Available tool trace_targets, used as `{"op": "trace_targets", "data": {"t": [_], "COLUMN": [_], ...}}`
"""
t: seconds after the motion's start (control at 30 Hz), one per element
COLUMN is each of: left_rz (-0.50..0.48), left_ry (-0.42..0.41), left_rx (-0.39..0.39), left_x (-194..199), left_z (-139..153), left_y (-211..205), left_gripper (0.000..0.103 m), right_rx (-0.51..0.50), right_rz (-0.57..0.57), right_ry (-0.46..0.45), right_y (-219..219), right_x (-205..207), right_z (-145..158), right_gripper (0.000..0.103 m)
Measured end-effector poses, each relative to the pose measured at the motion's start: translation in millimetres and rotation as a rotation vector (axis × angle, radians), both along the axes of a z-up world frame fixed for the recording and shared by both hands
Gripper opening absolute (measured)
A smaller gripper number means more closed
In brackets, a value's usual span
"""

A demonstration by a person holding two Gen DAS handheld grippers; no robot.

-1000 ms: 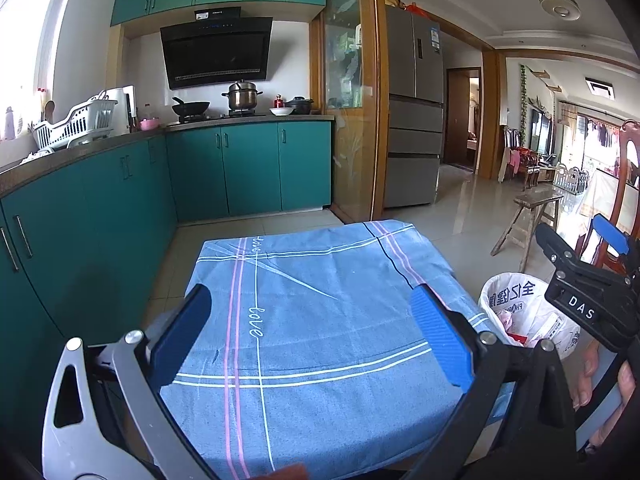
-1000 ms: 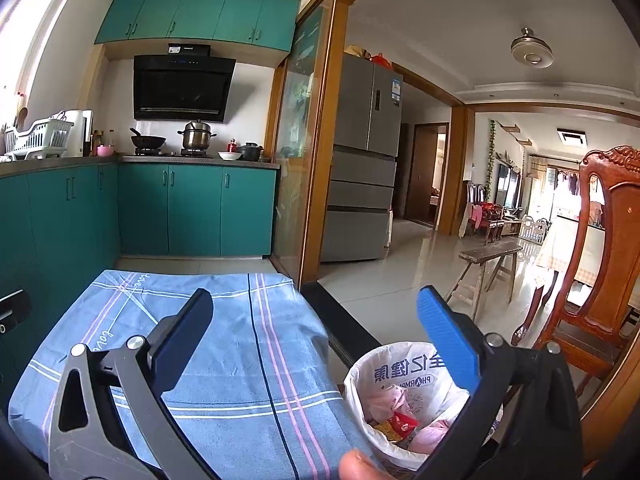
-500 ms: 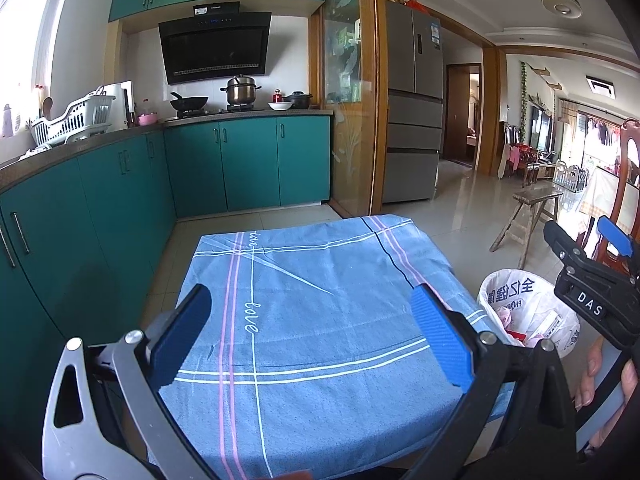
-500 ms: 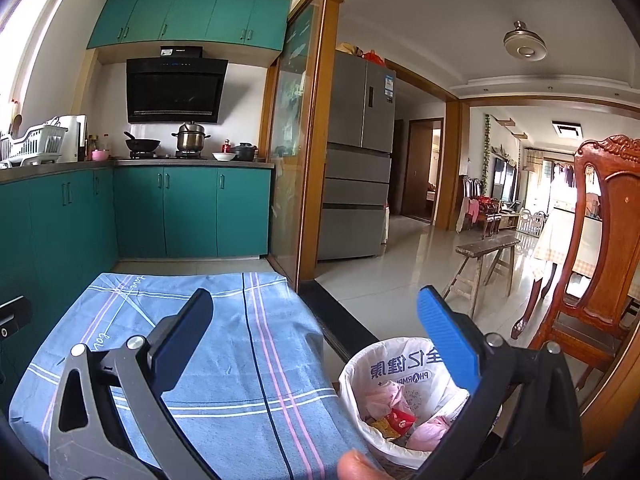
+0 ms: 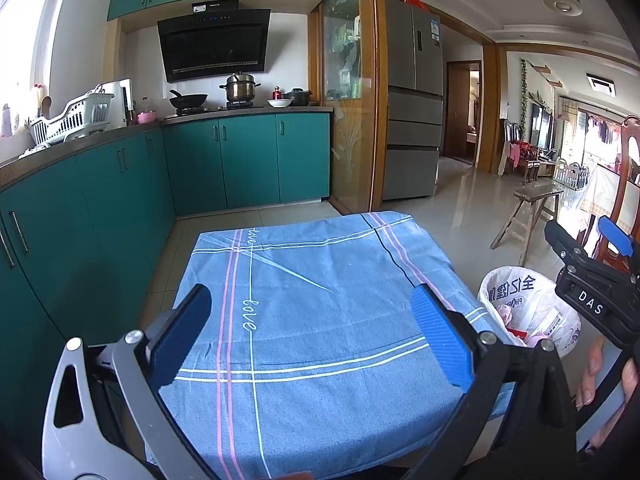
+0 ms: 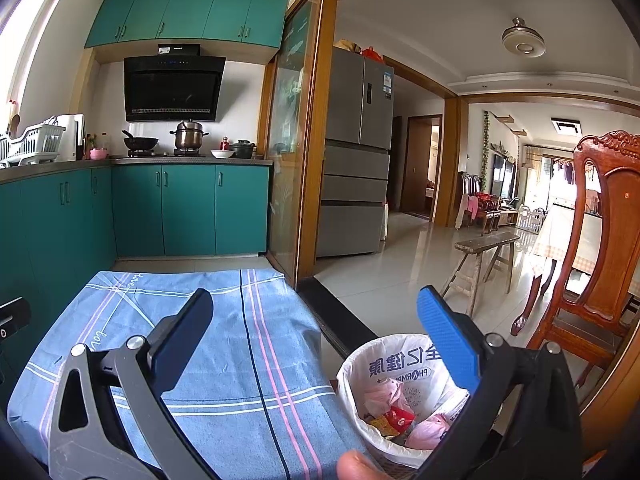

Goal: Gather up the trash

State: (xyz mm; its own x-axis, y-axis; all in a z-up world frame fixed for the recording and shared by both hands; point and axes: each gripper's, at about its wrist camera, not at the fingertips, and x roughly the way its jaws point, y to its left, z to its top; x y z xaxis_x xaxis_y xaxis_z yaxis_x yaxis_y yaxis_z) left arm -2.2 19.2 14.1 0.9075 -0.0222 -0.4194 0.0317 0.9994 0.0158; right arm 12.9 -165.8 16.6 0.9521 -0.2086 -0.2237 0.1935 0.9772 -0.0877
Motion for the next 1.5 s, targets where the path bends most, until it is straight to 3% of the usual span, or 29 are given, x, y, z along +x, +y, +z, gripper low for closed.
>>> {"op": "trace_targets", "data": {"t": [1.5], "left_rz": [-0.023], "left_ry": [0.051], "left_rx": [0.001], "left_x": [12.5], "left_z": [-16.9], "left_y": [-11.0], "left_gripper": [0.100], "right_rx": [0.027], "right_rz": [-0.003], "right_ry": [0.052], "right_y": [-17.8], "right_x": [10.1], "right_z": [-19.4], "right_gripper": [0.100]}}
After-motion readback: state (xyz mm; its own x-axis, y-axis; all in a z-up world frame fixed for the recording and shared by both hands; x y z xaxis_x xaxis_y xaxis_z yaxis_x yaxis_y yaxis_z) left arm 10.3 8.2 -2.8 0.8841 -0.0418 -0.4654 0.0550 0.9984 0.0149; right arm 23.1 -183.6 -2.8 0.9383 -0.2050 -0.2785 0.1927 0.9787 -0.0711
